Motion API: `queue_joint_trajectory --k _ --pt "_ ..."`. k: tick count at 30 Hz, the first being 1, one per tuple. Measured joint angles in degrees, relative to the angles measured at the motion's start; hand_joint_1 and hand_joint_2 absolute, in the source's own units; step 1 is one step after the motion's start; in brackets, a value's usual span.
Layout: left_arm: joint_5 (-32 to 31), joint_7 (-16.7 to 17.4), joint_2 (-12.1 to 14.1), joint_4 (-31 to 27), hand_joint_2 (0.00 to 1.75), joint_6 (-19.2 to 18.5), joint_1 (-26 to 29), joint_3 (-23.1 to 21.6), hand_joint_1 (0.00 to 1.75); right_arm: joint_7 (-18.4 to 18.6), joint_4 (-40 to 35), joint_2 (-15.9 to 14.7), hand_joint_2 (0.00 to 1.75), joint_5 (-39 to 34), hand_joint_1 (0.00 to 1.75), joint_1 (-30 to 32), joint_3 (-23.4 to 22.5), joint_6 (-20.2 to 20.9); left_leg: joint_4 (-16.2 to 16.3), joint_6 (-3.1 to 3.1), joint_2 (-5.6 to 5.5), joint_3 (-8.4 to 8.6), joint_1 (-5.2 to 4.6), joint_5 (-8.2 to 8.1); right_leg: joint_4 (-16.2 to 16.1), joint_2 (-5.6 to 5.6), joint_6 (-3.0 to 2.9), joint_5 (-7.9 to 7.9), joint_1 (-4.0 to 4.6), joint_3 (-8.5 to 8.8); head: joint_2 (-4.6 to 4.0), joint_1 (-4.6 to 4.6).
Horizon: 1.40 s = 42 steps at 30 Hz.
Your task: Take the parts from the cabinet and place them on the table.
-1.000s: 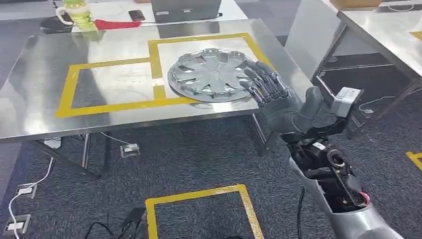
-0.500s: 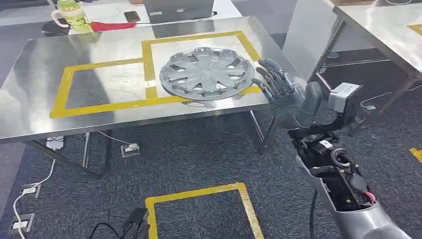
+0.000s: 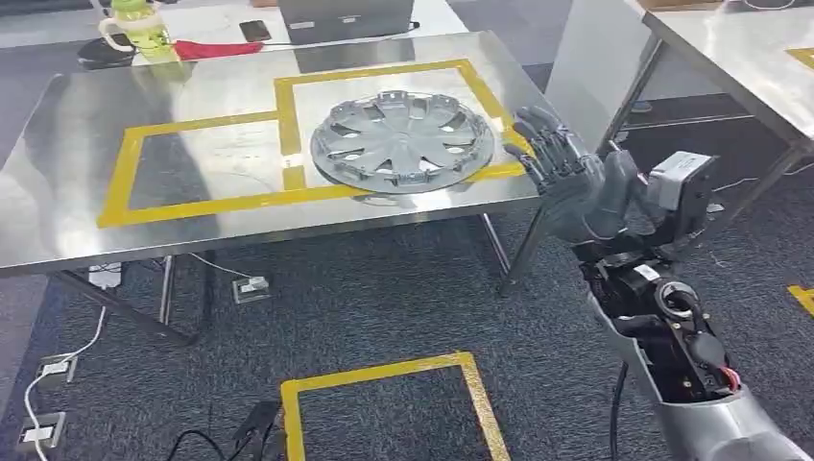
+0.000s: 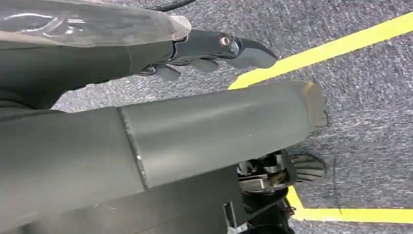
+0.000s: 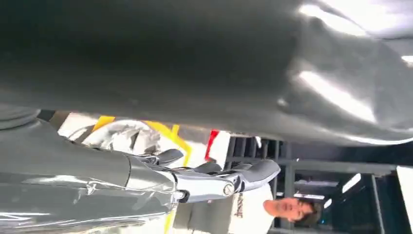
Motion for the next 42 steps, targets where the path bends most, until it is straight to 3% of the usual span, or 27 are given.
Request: queue_joint_trajectory --k 6,12,25,27,28,29,31,32,33,34,35,37,38,39,40,41,42 --pt "0.02 -0.61 0.07 0.0 0.0 -0.59 0.0 0.02 0.0 1.53 -1.44 -1.77 0.0 1.6 0.0 -0.08 -1.22 -2.03 0.06 0.03 0.0 -0.02 -0.03 -0.02 -0.04 0.0 0.02 0.01 -0.05 0.03 0.0 0.02" --pt "0.02 -0.83 0.09 0.0 0.0 -0.59 0.04 0.02 0.0 1.51 -3.34 -3.39 0.0 6.51 0.0 0.6 -3.54 -12.26 0.1 0.04 -0.01 -0.02 -0.04 -0.03 -0.05 -0.01 0.03 0.02 -0.05 0.04 0.0 0.02" --pt "0.02 -0.83 0.13 0.0 0.0 -0.61 0.02 0.02 0.0 1.53 -6.21 -4.79 0.0 6.97 0.0 1.6 -5.92 -13.01 0.09 0.04 -0.01 -0.02 -0.04 -0.03 -0.04 -0.01 0.03 0.02 -0.02 0.04 0.0 0.07" --pt "0.02 -0.85 0.31 0.0 0.0 -0.61 -0.04 0.02 0.0 1.57 -6.65 -4.79 0.0 7.19 0.0 1.71 -5.99 -14.14 -0.39 1.15 -0.06 0.14 -0.39 -0.04 -1.05 -0.06 0.78 0.39 -0.32 0.47 0.0 -0.09" --pt "0.02 -0.9 0.11 -0.02 0.0 -0.59 -0.04 0.0 0.0 1.59 -7.28 -4.87 0.0 7.37 0.0 1.91 -6.31 -14.67 -2.53 1.4 -0.04 1.31 0.63 0.88 -1.16 -0.09 0.82 0.3 0.08 0.65 0.0 -0.35" --pt "0.02 -1.01 0.13 -0.02 0.0 -0.59 0.0 0.02 0.0 1.51 -7.37 -5.25 0.0 7.43 0.0 2.03 -6.71 -14.99 -3.67 1.29 0.02 2.12 0.65 1.23 0.03 -0.06 1.09 -0.41 0.02 0.41 0.0 -0.15" --pt "0.02 -1.12 0.13 -0.02 0.0 -0.59 -0.12 0.02 0.0 2.01 -7.8 -5.57 0.0 7.93 0.0 2.31 -7.17 -15.58 -4.01 1.42 -0.12 2.36 0.94 1.42 7.91 -0.08 1.62 -4.86 -0.27 -3.39 0.0 0.13" --pt "0.17 -1.11 0.11 0.0 0.0 -0.59 -0.06 0.02 0.0 2.44 -7.84 -5.79 0.0 8.5 0.0 2.78 -7.3 -16.17 -3.96 1.29 -0.35 2.35 1.13 1.32 12.88 -0.08 1.98 -6.92 -0.62 -5.92 0.0 0.22" --pt "0.24 -1.11 0.11 -0.02 0.0 -0.57 0.08 0.02 0.0 2.71 -7.91 -5.94 0.0 8.85 0.0 3.22 -7.43 -16.44 -3.86 1.1 -0.72 2.31 1.33 1.25 16.05 -0.1 2.43 -7.72 -0.98 -7.61 0.0 0.22" --pt "0.28 -1.14 0.09 -0.02 0.0 -0.57 0.24 0.02 0.0 2.8 -7.96 -6.1 0.0 8.98 0.0 3.56 -7.65 -16.59 -3.62 0.73 -1.11 2.3 1.65 1.11 16.13 -0.12 2.84 -6.92 -1.36 -7.8 0.0 0.24" --pt "0.37 -1.2 0.04 -0.02 0.0 -0.52 0.4 0.02 0.0 2.86 -7.98 -6.21 0.0 8.98 0.0 3.62 -7.85 -16.59 -3.16 0.28 -1.68 2.26 2.03 0.85 13.68 -0.1 3.31 -5.02 -1.79 -6.7 0.0 0.24" --pt "0.42 -1.2 0.0 0.0 0.0 -0.5 0.5 0.02 0.0 2.84 -8.13 -6.34 0.0 8.98 0.0 3.59 -8.37 -16.57 -1.4 -1.13 -2.84 1.93 3.07 -0.1 3.68 0.36 4.74 0.46 -2.92 -1.61 0.0 0.26" --pt "0.42 -1.22 0.09 0.0 0.0 -0.46 0.48 0.02 0.0 2.82 -8.13 -6.38 0.0 8.98 0.0 3.68 -8.55 -16.57 -0.29 -1.92 -3.23 1.43 3.07 -0.7 0.58 2.3 5.8 0.3 -3.54 -0.22 0.0 0.37" --pt "0.44 -1.27 0.65 0.07 0.0 -0.39 0.32 0.02 0.0 2.86 -8.21 -6.4 0.0 8.98 0.0 3.9 -8.63 -16.46 0.95 -2.65 -3.95 0.48 2.85 -0.99 1.46 4.23 5.21 -0.38 -3.18 -0.86 0.0 1.34" --pt "0.46 -1.31 0.42 0.07 0.0 -0.39 0.36 0.04 0.0 2.88 -8.28 -6.56 0.0 8.98 0.0 4.36 -8.81 -16.5 1.28 -2.68 -4.4 -0.17 2.71 -0.49 2.18 3.27 3.84 -0.44 -3.12 -1.19 0.0 0.81" --pt "0.48 -1.33 0.48 0.07 0.0 -0.33 0.57 0.04 0.0 2.86 -8.33 -6.58 0.0 9.01 0.0 4.7 -8.92 -16.61 0.97 -2.73 -4.67 -0.24 2.96 -0.39 2.3 2.91 3.39 -0.48 -3.01 -1.5 0.0 0.02" --pt "0.48 -1.36 0.68 0.07 0.0 -0.33 0.79 0.04 0.0 2.91 -8.37 -6.58 0.0 9.01 0.0 4.66 -8.98 -16.57 0.57 -2.92 -5.01 -0.38 3.0 -0.08 2.66 2.46 2.79 -0.55 -2.79 -1.67 0.0 0.0"
